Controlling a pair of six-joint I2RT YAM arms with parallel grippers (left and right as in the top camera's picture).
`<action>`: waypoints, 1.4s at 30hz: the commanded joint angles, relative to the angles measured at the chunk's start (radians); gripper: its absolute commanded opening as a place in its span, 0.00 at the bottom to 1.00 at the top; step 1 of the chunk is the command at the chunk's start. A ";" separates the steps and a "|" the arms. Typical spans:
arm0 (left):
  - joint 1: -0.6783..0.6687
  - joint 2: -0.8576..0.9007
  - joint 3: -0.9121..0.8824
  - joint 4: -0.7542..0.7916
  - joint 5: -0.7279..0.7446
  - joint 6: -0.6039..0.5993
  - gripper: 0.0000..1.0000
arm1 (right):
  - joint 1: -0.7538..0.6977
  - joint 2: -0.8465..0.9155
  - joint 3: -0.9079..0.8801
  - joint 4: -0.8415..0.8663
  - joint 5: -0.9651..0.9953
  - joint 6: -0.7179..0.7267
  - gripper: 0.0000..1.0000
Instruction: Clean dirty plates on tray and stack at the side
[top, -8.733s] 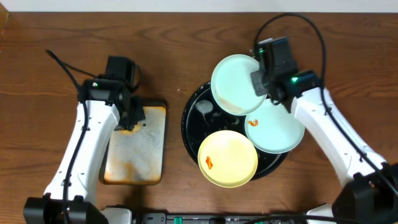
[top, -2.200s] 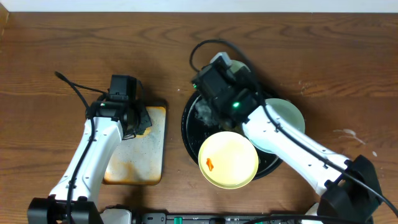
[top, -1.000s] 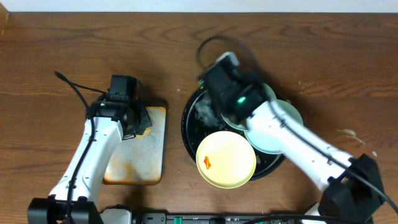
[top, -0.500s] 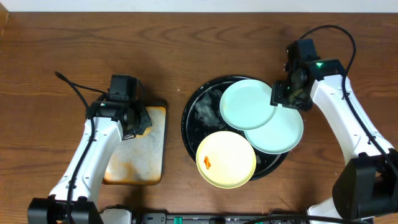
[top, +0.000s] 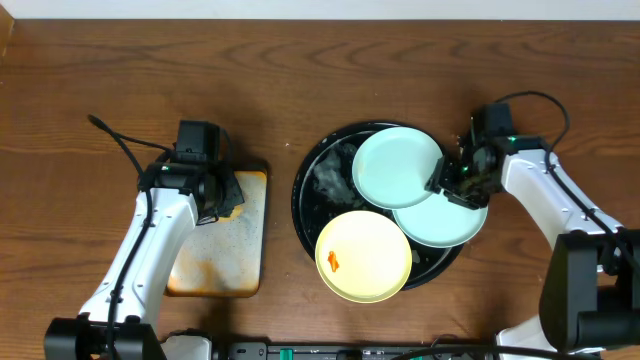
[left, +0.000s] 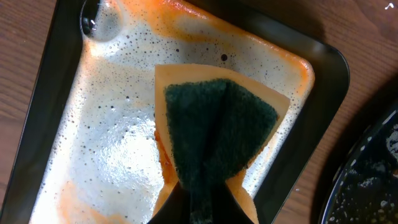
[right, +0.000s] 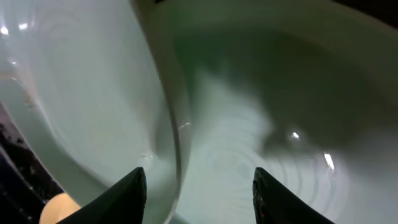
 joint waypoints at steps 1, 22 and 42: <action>0.002 0.006 -0.006 -0.003 -0.008 0.021 0.08 | -0.010 -0.005 0.001 0.014 -0.055 -0.025 0.54; 0.002 0.006 -0.006 -0.004 -0.008 0.021 0.08 | -0.009 -0.011 -0.075 0.228 -0.016 0.076 0.01; 0.002 0.006 -0.006 -0.003 -0.008 0.021 0.08 | 0.239 -0.259 0.172 0.026 0.587 -0.385 0.01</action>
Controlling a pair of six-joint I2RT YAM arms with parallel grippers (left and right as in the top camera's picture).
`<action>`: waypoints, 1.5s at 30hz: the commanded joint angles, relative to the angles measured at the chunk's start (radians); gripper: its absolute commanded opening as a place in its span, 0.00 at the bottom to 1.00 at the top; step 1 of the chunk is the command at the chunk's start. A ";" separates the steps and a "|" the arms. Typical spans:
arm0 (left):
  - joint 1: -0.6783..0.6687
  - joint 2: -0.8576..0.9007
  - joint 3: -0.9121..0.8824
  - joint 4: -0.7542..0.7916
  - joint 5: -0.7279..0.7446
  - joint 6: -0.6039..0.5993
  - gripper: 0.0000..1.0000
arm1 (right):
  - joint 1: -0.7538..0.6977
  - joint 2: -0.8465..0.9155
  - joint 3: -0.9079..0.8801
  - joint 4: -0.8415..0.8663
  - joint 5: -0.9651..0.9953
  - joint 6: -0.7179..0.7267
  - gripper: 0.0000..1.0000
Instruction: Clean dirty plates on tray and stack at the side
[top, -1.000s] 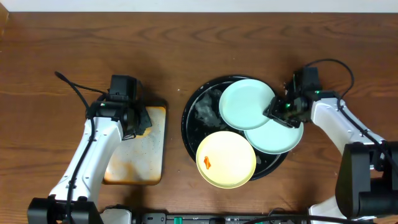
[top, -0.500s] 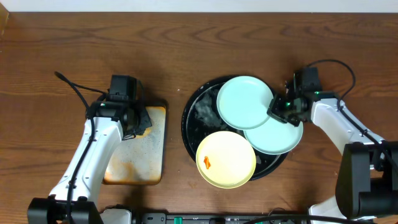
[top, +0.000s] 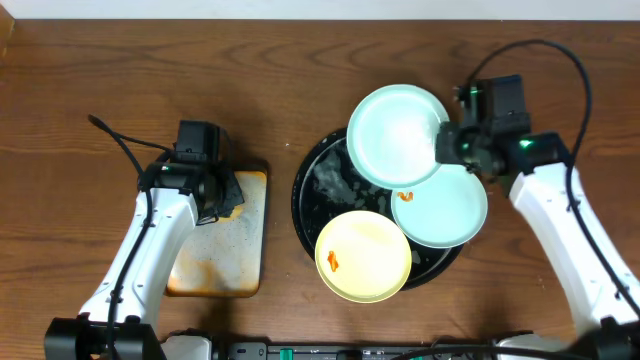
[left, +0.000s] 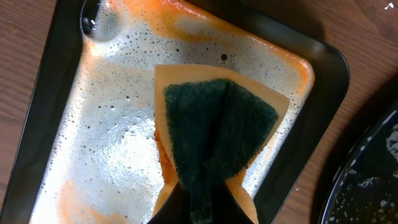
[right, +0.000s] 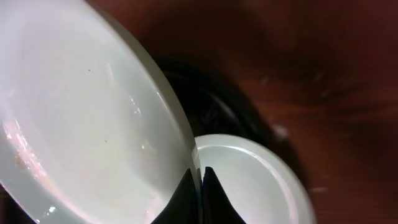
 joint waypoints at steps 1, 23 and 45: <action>0.002 0.006 -0.006 -0.003 -0.008 0.021 0.08 | 0.119 -0.027 0.020 -0.007 0.354 -0.170 0.01; 0.002 0.006 -0.006 -0.007 -0.008 0.021 0.08 | 0.599 -0.024 0.020 0.208 1.148 -0.544 0.01; 0.002 0.006 -0.006 -0.007 -0.008 0.021 0.08 | 0.628 -0.024 0.020 0.233 1.186 -0.544 0.01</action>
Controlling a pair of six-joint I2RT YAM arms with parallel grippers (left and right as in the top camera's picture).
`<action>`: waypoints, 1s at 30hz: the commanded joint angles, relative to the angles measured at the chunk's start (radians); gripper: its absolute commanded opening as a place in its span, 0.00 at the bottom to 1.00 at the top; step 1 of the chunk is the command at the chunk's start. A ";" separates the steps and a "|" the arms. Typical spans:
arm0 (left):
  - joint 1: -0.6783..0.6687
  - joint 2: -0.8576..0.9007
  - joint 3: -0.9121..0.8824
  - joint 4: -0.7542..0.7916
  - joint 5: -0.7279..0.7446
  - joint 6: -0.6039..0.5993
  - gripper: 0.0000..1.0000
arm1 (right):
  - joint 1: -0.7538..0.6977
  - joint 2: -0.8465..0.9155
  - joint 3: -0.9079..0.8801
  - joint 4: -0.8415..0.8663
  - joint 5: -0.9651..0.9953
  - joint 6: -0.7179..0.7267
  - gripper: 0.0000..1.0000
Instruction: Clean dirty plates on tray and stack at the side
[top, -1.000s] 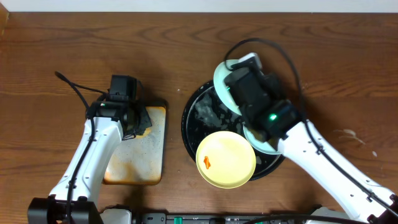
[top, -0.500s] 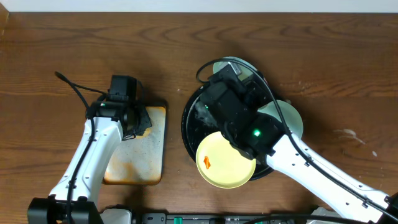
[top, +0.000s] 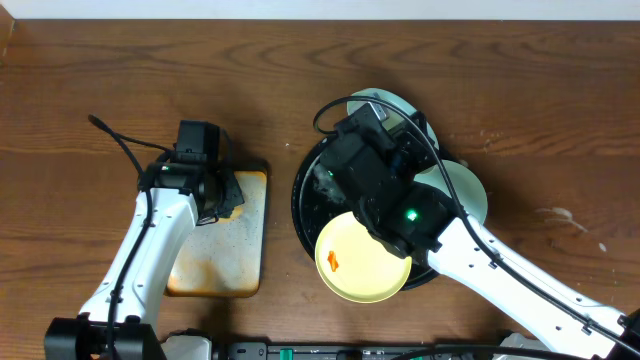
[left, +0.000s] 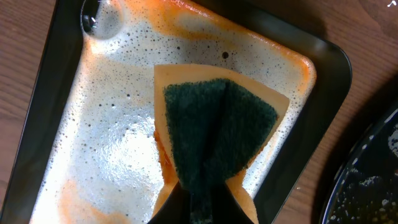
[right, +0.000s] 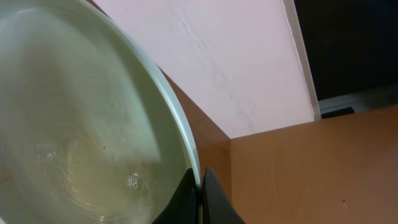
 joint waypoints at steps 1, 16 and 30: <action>0.002 0.006 -0.006 -0.002 -0.008 0.021 0.08 | 0.011 -0.010 0.018 0.006 0.035 0.016 0.01; 0.002 0.006 -0.006 -0.002 -0.008 0.021 0.08 | -0.068 -0.010 0.018 -0.034 0.012 0.210 0.01; 0.002 0.006 -0.006 -0.001 -0.008 0.021 0.08 | -0.893 -0.048 0.017 -0.238 -0.880 0.652 0.01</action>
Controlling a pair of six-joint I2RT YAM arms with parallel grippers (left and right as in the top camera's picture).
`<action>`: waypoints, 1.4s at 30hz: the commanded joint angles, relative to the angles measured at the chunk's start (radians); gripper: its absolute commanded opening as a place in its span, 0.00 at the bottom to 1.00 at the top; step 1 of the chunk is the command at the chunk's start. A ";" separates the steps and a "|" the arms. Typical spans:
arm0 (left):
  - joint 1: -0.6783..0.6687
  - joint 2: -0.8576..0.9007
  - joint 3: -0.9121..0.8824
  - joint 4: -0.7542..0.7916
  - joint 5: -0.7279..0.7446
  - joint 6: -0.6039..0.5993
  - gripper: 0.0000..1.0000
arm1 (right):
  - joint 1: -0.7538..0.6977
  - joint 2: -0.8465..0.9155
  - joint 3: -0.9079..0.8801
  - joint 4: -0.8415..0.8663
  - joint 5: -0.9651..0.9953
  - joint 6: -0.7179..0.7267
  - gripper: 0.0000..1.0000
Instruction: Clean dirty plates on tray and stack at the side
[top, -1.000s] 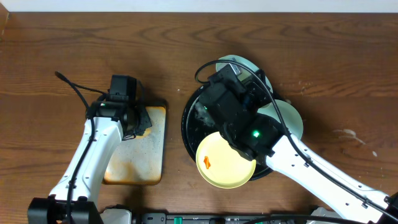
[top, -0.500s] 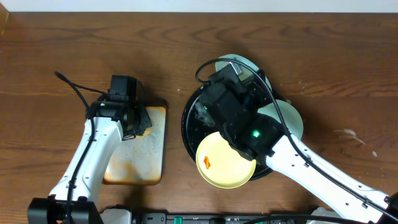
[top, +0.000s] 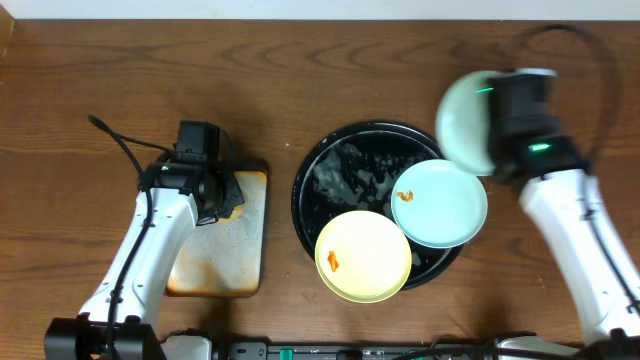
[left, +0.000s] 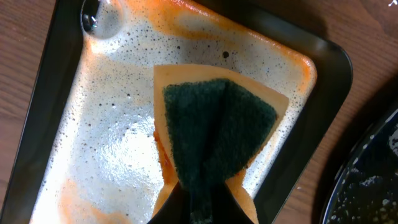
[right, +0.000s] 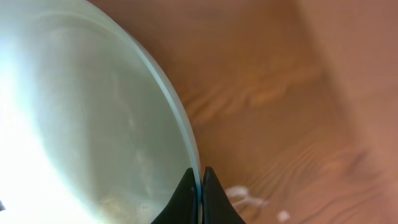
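Observation:
A round black tray (top: 330, 190) holds a mint plate (top: 445, 210) and a yellow plate (top: 365, 260), each with an orange smear. My right gripper (top: 492, 128) is shut on the rim of a third pale green plate (top: 463, 122), held tilted in the air past the tray's back right edge. In the right wrist view the fingertips (right: 186, 186) pinch that plate's rim (right: 177, 118) above the wooden table. My left gripper (left: 202, 208) is shut on a green and orange sponge (left: 214, 134) over a soapy rectangular tray (left: 112, 124).
The rectangular soap tray (top: 215, 250) lies left of the round tray, under the left arm. White foam spots (right: 244, 198) lie on the wood below the held plate. A black cable (top: 115, 140) trails behind the left arm.
The right arm was high over the round tray with the plate; now it holds the plate lower, off the tray's back right edge over the table. The left arm has not moved.
First the right gripper stood open around the rim of the top pale green plate on the tray. Then it was shut on the rim with the plate lifted at the tray's back. Then the plate was high over the tray, now right of it. The left gripper held the sponge throughout.

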 joint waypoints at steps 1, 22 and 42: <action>0.002 0.006 -0.006 0.001 -0.008 0.021 0.08 | -0.209 -0.029 0.013 -0.012 -0.348 0.110 0.01; 0.002 0.006 -0.006 0.000 -0.008 0.021 0.08 | -0.730 0.249 -0.034 -0.060 -0.612 0.138 0.01; 0.002 0.005 -0.005 -0.006 -0.005 0.029 0.09 | -0.736 0.257 -0.031 -0.081 -0.604 0.165 0.40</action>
